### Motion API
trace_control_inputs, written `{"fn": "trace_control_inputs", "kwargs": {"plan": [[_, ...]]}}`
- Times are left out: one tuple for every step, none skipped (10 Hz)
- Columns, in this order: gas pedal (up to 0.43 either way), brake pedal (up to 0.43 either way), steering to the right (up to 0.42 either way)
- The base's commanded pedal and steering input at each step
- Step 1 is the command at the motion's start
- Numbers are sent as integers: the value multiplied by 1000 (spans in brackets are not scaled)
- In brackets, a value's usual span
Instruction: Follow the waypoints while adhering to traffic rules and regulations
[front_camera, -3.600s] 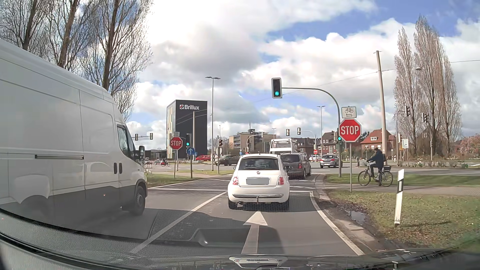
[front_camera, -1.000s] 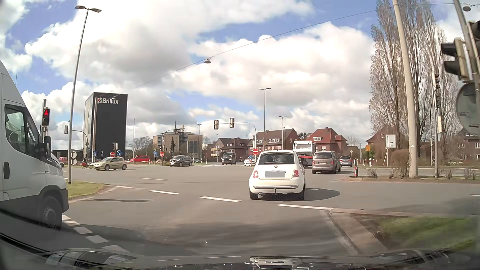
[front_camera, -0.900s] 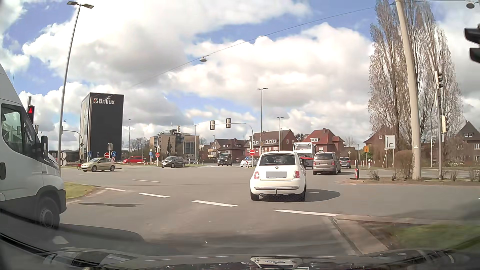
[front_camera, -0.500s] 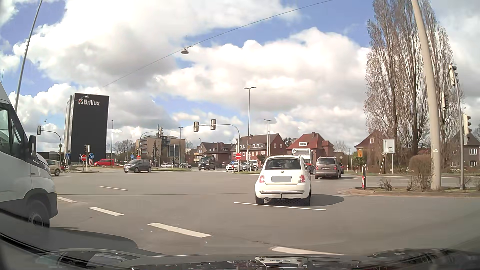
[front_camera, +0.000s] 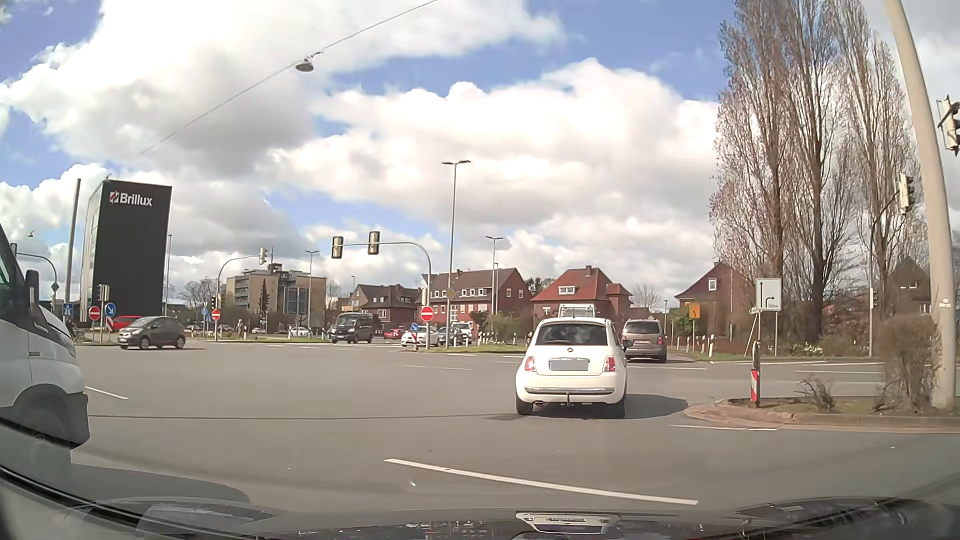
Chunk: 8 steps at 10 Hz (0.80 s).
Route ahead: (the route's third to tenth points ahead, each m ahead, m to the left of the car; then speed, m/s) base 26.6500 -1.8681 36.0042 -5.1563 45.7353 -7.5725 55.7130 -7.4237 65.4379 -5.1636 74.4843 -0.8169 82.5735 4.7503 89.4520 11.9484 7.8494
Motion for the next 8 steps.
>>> {"fn": "trace_control_inputs", "kwargs": {"plan": [[177,0,86],[177,0,88],[177,0,92],[177,0,97],[177,0,99],[177,0,99],[177,0,99],[189,0,97]]}}
